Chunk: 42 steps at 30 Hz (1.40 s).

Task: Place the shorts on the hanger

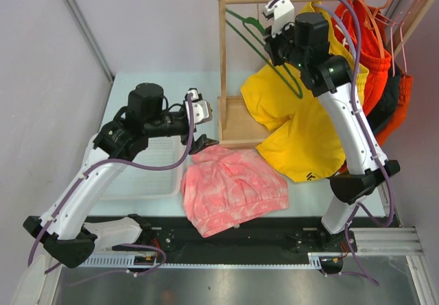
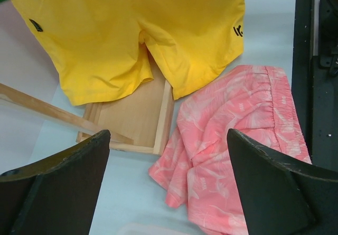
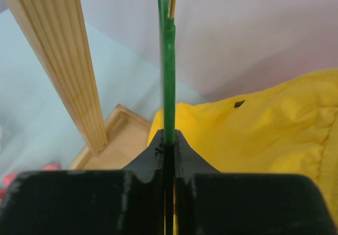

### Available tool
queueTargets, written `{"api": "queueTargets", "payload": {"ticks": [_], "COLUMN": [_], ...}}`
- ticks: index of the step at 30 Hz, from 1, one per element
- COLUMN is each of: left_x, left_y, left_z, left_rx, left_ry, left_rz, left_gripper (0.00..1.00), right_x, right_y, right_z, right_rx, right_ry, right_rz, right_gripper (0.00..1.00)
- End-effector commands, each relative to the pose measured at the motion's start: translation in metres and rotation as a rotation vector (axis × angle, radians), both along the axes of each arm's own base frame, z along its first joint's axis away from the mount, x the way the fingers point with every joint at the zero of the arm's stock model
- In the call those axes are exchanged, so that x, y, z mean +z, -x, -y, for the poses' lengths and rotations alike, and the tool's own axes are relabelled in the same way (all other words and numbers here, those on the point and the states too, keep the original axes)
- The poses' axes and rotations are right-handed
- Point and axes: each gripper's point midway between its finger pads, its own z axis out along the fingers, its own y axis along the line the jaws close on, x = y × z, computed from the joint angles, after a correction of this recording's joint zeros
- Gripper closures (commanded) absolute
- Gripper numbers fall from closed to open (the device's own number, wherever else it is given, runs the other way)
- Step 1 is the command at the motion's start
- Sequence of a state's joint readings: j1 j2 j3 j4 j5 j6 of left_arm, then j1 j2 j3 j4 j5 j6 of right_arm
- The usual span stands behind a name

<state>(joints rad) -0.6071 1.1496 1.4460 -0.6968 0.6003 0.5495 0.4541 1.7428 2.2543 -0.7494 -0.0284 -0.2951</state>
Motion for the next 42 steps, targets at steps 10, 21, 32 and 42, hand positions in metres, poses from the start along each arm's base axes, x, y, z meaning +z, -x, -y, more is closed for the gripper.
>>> {"api": "queueTargets", "payload": {"ticks": [10, 21, 32, 42], "left_x": [0.012, 0.007, -0.002, 0.032], "left_y": [-0.008, -0.011, 0.008, 0.038], "left_z": [-0.003, -0.003, 0.005, 0.021], "left_rx": [0.034, 0.041, -0.090, -0.382], "left_ry": [0.027, 0.012, 0.035, 0.012], "left_rz": [0.046, 0.032, 0.030, 0.340], "left_gripper": [0.04, 0.00, 0.01, 0.14], "right_x": [0.080, 0.064, -0.043, -0.123], "right_y": [0.019, 0.058, 0.165, 0.268], "right_z": [0.011, 0.033, 0.090, 0.070], "right_rx": [0.007, 0.000, 0.039, 0.521], "right_ry": [-0.105, -0.056, 0.198, 0.364], "right_rz": [0.241, 0.175, -0.066, -0.243], "right_gripper": [1.00, 1.00, 1.00, 1.00]}}
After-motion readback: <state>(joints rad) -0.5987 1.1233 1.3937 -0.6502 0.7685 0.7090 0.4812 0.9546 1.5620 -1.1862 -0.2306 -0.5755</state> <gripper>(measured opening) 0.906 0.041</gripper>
